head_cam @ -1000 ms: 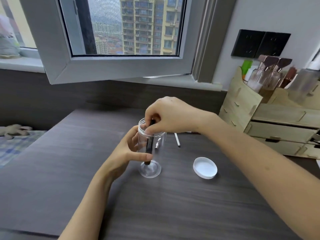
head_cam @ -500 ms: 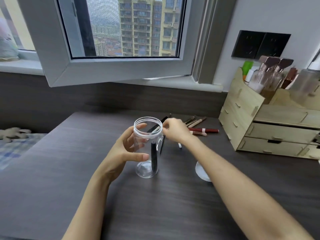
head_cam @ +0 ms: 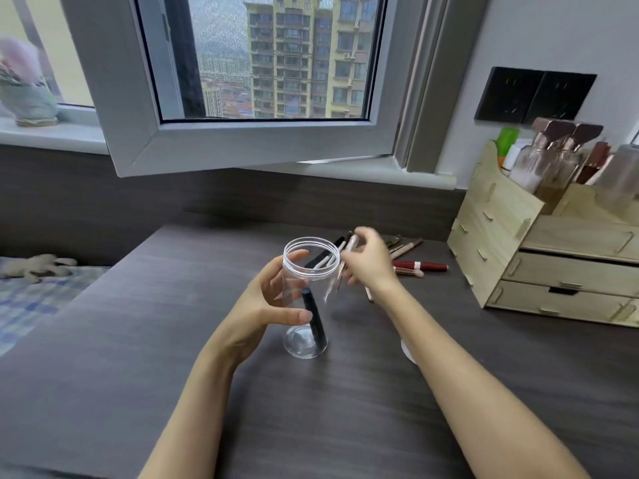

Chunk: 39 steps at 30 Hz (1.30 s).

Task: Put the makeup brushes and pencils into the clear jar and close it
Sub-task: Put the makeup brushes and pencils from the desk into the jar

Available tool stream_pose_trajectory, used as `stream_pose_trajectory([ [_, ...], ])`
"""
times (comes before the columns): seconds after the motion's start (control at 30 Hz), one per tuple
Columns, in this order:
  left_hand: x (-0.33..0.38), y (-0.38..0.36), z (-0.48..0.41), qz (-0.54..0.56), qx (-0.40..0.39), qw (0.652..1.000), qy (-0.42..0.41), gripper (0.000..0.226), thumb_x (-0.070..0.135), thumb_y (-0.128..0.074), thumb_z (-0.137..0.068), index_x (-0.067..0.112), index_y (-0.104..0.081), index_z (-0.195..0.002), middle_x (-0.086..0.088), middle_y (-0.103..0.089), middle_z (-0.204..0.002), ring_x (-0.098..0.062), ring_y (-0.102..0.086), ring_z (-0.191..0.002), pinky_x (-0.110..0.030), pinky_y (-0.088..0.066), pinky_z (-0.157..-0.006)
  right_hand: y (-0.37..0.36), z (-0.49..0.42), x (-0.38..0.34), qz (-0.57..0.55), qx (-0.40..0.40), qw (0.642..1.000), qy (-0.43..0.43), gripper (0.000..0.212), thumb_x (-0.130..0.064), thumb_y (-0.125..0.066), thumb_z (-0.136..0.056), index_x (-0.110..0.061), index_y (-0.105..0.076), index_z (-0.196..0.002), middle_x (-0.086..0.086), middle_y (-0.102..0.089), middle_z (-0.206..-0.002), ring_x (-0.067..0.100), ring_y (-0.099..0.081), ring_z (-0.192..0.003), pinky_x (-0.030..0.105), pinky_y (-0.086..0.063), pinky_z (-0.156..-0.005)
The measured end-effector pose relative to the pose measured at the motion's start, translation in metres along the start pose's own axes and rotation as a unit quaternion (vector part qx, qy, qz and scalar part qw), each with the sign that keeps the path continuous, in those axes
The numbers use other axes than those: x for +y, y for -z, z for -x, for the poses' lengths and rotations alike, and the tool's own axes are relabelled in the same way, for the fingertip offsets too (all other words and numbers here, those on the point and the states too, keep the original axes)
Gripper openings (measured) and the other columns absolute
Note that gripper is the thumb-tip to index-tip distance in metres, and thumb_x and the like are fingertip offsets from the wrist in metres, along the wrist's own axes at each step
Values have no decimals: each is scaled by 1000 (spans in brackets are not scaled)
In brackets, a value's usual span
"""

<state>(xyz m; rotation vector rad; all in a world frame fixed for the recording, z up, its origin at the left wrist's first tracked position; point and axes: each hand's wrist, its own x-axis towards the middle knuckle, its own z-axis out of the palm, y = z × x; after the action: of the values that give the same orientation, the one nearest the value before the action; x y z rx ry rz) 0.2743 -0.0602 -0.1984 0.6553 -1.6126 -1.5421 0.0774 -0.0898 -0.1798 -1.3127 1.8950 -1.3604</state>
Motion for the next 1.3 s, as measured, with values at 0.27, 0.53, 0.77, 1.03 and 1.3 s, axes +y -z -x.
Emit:
stream_pose_trajectory([
  [0.27,0,-8,1,-8,0,1000,4,82,15,-80,-42,45,-60,-116,12,-71,-105,-4,-63,-102,-18,-51,-79,69,73,-83,-227,84,930,276,32,-2,-54,-90,-19,-36,-110,8,-62,-77,15,-62,-58,23,-54,-55],
  [0.53,2,-12,2,-17,0,1000,-13,81,14,-81,-47,37,-59,-121,3,-68,-121,-16,-60,-117,-40,-42,-104,43,84,-78,202,-13,921,331,16,-27,-68,-78,-18,-65,-91,-6,-67,-74,12,-54,-72,30,-48,-70],
  [0.77,1,-12,1,-17,-8,1000,-13,80,17,-81,-45,41,-60,-118,9,-69,-120,-10,-62,-114,-31,-47,-92,62,80,-70,122,-130,948,266,20,-30,-63,-85,-15,-75,-77,0,-71,-78,13,-56,-81,23,-42,-68],
  [1.03,0,-14,-1,-6,-9,1000,-1,83,16,-80,-40,42,-60,-116,17,-71,-109,-3,-64,-103,-26,-49,-82,94,-21,42,308,56,945,97,32,-10,-43,-93,-4,-61,-119,17,-65,-122,34,-56,-114,39,-44,-96],
  [1.3,0,-14,-2,-20,-8,1000,11,84,17,-80,-41,45,-59,-117,16,-70,-109,-2,-63,-105,-23,-48,-84,106,-46,92,572,-43,816,69,31,-5,-35,-93,-6,-54,-118,16,-58,-124,34,-50,-115,41,-42,-91],
])
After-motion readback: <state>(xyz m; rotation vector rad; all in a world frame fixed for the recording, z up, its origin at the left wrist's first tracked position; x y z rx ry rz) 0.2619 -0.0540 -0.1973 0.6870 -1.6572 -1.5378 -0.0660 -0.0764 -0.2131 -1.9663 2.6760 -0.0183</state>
